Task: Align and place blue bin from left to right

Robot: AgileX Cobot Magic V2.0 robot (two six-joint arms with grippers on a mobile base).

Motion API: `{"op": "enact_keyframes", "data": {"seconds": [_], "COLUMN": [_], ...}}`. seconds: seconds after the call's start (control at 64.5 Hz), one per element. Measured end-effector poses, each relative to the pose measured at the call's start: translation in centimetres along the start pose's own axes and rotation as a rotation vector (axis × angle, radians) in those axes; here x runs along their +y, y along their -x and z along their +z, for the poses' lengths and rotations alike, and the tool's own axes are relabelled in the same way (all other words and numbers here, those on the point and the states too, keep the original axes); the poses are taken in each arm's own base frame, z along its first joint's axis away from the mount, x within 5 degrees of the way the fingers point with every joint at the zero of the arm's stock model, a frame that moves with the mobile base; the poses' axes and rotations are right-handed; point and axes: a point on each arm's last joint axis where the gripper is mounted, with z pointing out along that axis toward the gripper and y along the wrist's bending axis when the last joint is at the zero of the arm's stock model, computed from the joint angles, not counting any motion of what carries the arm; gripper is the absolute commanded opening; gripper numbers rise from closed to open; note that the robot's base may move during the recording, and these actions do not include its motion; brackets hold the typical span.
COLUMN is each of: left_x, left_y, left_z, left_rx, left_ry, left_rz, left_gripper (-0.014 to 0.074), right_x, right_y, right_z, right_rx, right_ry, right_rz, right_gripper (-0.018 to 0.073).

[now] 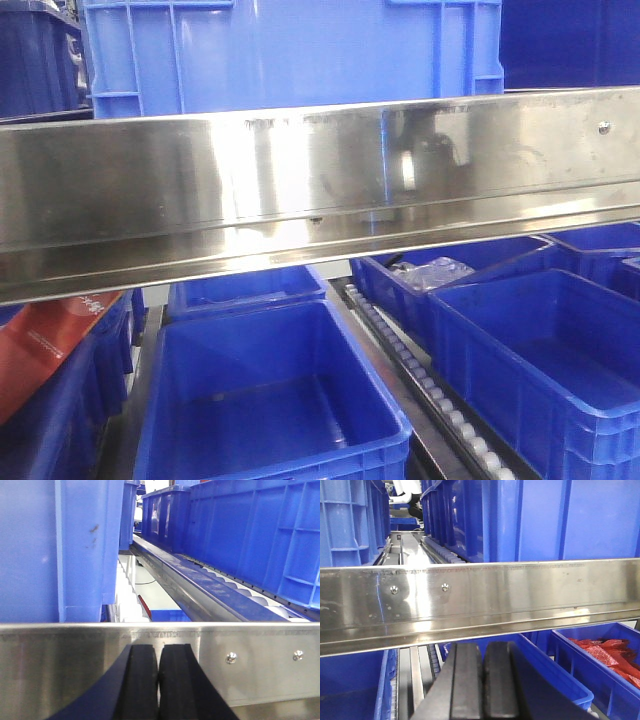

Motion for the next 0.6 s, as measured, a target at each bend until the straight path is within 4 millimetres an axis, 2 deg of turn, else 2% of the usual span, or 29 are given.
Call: {"op": "enact_keyframes", "data": {"seconds": [0.605], "left_x": [0.00], "left_y": [0.00], "left_z": [0.00], "left_rx": [0.000], "left_ry": [0.000], "left_rz": [0.000], "left_gripper": [0.0004], "right_x": [0.00], "right_y": [0.00], "right_z": [0.00], "right_rx": [0.000], "right_ry": [0.000], "right_rz": [0.000], "right_gripper": [-0.0088]}}
